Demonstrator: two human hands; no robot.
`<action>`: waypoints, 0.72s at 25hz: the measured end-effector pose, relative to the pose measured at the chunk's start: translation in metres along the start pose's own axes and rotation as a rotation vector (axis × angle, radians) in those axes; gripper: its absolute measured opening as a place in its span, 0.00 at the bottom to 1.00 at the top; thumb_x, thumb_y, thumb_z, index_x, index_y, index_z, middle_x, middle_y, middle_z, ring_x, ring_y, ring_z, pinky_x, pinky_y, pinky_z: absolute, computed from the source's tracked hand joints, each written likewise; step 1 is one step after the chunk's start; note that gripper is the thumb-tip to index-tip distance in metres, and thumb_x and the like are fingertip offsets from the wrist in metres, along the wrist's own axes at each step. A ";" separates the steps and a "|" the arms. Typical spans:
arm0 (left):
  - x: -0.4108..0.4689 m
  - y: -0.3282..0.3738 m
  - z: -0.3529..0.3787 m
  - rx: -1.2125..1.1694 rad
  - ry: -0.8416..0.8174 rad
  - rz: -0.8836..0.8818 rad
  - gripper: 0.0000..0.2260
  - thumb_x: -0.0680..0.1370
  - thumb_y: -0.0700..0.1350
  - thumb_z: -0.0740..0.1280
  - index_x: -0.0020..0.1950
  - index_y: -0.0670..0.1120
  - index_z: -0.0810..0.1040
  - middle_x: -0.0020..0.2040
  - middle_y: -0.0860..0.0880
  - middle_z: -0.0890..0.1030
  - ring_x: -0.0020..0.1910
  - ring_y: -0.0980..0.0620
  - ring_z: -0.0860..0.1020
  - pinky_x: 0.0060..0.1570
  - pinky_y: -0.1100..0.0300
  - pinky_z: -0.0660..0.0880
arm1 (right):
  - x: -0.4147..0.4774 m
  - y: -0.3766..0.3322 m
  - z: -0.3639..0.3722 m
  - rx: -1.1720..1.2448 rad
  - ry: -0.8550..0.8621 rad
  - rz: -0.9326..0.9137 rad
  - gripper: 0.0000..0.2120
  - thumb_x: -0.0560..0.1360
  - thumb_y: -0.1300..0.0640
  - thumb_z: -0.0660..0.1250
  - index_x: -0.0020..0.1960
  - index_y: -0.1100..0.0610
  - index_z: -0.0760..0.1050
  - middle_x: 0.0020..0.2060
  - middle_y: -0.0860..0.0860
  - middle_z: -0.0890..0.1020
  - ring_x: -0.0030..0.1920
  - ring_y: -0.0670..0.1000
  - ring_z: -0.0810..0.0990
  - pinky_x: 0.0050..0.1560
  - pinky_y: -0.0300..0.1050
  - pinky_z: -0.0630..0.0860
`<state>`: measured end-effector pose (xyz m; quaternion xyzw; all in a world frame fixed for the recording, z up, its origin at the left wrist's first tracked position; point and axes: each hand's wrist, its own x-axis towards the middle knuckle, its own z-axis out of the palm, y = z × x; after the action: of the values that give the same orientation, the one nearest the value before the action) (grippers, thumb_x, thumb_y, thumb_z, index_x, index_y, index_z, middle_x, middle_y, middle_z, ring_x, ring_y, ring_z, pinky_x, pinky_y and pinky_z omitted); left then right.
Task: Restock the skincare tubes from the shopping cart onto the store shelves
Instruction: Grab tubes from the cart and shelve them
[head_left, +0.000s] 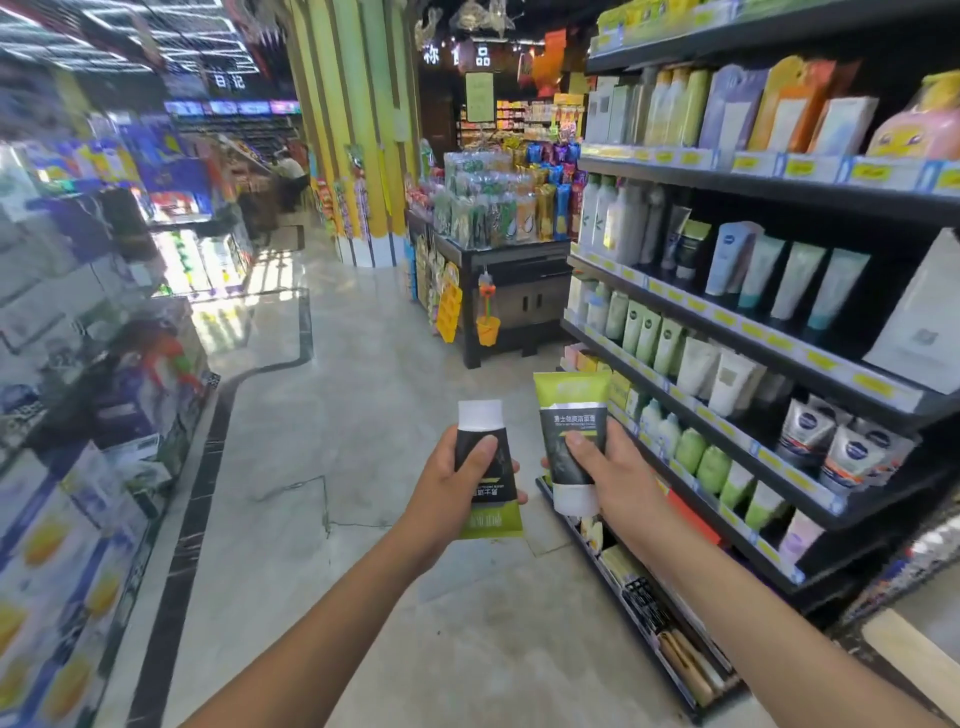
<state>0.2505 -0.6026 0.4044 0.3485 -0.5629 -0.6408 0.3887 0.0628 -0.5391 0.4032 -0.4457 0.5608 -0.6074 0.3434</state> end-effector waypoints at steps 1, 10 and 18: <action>0.018 0.000 -0.002 0.001 0.009 -0.001 0.08 0.86 0.48 0.62 0.63 0.46 0.72 0.51 0.40 0.86 0.45 0.35 0.86 0.51 0.43 0.83 | 0.019 0.003 0.002 -0.005 -0.017 0.001 0.09 0.84 0.58 0.62 0.63 0.57 0.74 0.49 0.54 0.86 0.48 0.52 0.87 0.45 0.45 0.82; 0.149 -0.003 -0.060 0.002 0.136 0.025 0.09 0.86 0.48 0.62 0.63 0.45 0.72 0.51 0.41 0.86 0.45 0.34 0.86 0.50 0.46 0.83 | 0.176 0.040 0.057 -0.035 -0.182 0.025 0.12 0.81 0.48 0.65 0.63 0.49 0.76 0.54 0.52 0.86 0.56 0.54 0.85 0.60 0.59 0.79; 0.301 0.014 -0.143 -0.004 0.088 0.046 0.08 0.86 0.46 0.61 0.63 0.45 0.71 0.50 0.39 0.85 0.45 0.34 0.86 0.46 0.49 0.84 | 0.322 0.061 0.115 -0.036 -0.128 0.041 0.10 0.84 0.56 0.63 0.63 0.57 0.74 0.51 0.56 0.87 0.50 0.53 0.87 0.48 0.44 0.80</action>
<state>0.2412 -0.9359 0.3983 0.3626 -0.5518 -0.6170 0.4283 0.0462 -0.8858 0.3905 -0.4780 0.5574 -0.5605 0.3829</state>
